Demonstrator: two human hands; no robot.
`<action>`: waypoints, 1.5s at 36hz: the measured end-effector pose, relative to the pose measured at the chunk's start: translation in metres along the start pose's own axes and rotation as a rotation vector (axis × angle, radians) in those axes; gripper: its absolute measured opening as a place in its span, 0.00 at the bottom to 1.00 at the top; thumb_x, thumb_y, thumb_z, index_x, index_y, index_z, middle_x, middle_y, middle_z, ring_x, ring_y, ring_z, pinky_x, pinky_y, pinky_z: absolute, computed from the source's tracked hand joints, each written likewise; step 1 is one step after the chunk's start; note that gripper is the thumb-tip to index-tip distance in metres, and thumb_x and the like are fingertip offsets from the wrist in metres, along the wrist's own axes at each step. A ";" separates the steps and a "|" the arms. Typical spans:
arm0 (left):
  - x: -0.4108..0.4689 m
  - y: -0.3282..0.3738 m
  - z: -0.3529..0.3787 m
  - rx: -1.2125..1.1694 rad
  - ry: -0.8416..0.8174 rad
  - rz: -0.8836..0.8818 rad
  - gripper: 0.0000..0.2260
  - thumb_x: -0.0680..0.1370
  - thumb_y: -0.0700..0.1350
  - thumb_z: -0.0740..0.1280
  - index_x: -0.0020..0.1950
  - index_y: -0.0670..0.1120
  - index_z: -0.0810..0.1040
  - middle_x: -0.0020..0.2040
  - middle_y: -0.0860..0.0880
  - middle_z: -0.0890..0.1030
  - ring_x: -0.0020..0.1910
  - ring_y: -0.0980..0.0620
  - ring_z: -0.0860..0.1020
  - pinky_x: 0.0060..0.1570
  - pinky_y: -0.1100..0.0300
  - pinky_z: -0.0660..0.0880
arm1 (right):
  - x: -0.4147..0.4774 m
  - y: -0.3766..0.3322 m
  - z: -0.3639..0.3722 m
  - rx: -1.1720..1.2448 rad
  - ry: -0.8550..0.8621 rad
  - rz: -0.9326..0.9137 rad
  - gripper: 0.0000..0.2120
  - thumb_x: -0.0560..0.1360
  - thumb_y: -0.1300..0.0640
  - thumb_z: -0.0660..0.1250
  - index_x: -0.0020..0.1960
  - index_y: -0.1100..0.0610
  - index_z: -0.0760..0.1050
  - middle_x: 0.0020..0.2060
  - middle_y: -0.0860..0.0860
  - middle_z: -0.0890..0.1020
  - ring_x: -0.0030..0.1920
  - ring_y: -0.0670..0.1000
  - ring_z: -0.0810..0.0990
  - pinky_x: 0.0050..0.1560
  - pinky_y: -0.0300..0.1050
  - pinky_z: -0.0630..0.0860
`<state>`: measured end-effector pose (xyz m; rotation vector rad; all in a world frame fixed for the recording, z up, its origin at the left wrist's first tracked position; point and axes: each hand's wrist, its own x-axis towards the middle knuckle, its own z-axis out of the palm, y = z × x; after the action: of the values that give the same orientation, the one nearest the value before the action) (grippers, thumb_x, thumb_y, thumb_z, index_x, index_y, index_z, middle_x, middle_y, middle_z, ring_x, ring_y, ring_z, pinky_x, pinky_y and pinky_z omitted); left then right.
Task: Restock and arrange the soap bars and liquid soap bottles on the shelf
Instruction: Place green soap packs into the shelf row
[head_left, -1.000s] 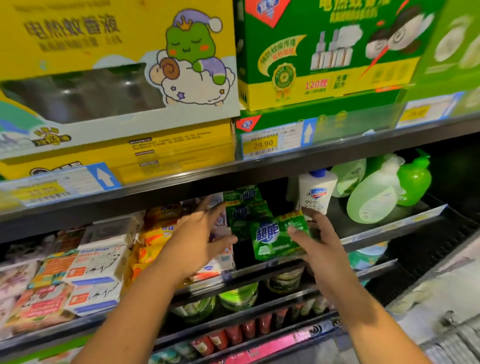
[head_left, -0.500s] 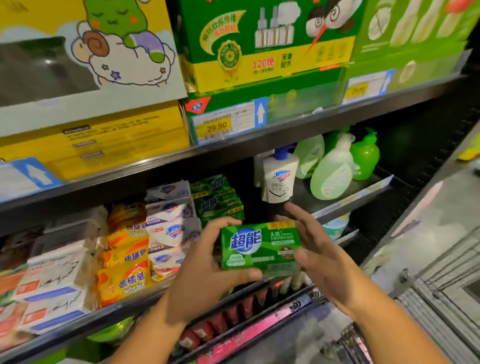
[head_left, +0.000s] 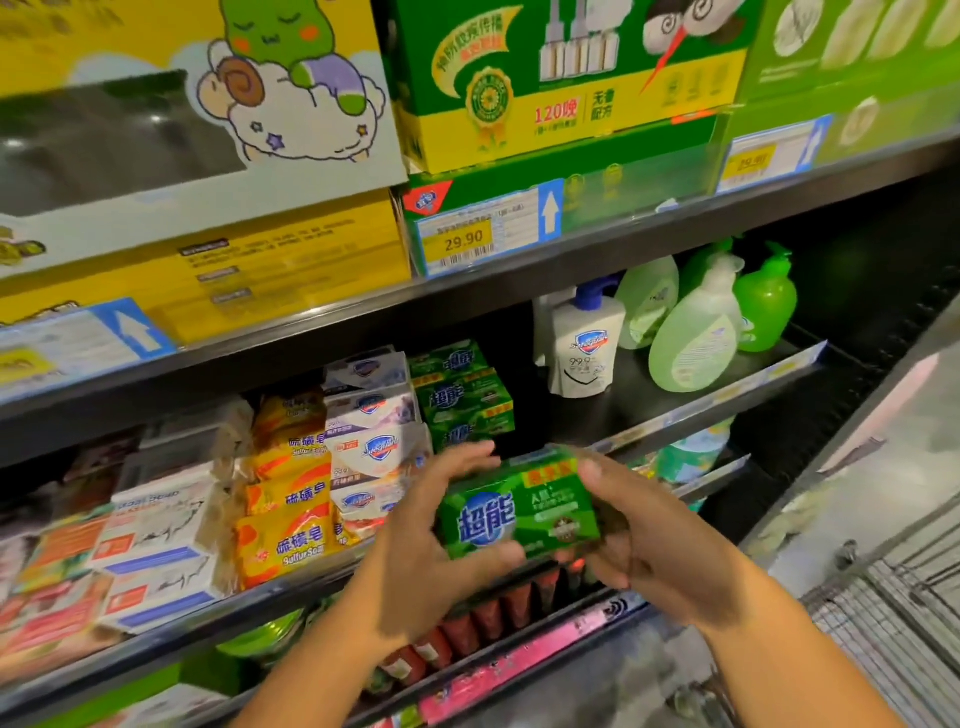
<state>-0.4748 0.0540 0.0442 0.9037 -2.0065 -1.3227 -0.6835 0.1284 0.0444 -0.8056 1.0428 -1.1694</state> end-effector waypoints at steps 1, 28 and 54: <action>-0.002 0.002 -0.001 -0.115 0.050 -0.040 0.29 0.64 0.54 0.79 0.64 0.60 0.75 0.62 0.58 0.78 0.56 0.58 0.81 0.49 0.63 0.79 | 0.000 -0.001 -0.003 -0.021 -0.043 -0.010 0.39 0.64 0.39 0.78 0.71 0.47 0.70 0.49 0.53 0.84 0.35 0.52 0.79 0.25 0.40 0.69; 0.007 0.010 -0.001 -0.388 0.136 -0.174 0.22 0.65 0.59 0.77 0.57 0.64 0.78 0.55 0.50 0.82 0.46 0.48 0.83 0.37 0.57 0.79 | 0.014 -0.001 -0.025 -0.318 -0.081 -0.226 0.48 0.61 0.57 0.84 0.72 0.34 0.66 0.65 0.54 0.77 0.61 0.68 0.78 0.59 0.70 0.76; 0.011 -0.010 0.007 -0.037 -0.060 -0.096 0.38 0.60 0.48 0.84 0.64 0.58 0.69 0.57 0.59 0.81 0.55 0.56 0.82 0.52 0.63 0.79 | 0.010 -0.012 -0.024 -0.531 0.149 -0.513 0.48 0.57 0.46 0.85 0.71 0.34 0.64 0.58 0.50 0.82 0.62 0.53 0.79 0.64 0.57 0.73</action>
<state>-0.4844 0.0460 0.0335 0.9643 -1.9988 -1.4504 -0.7098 0.1165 0.0446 -1.4847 1.3412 -1.4134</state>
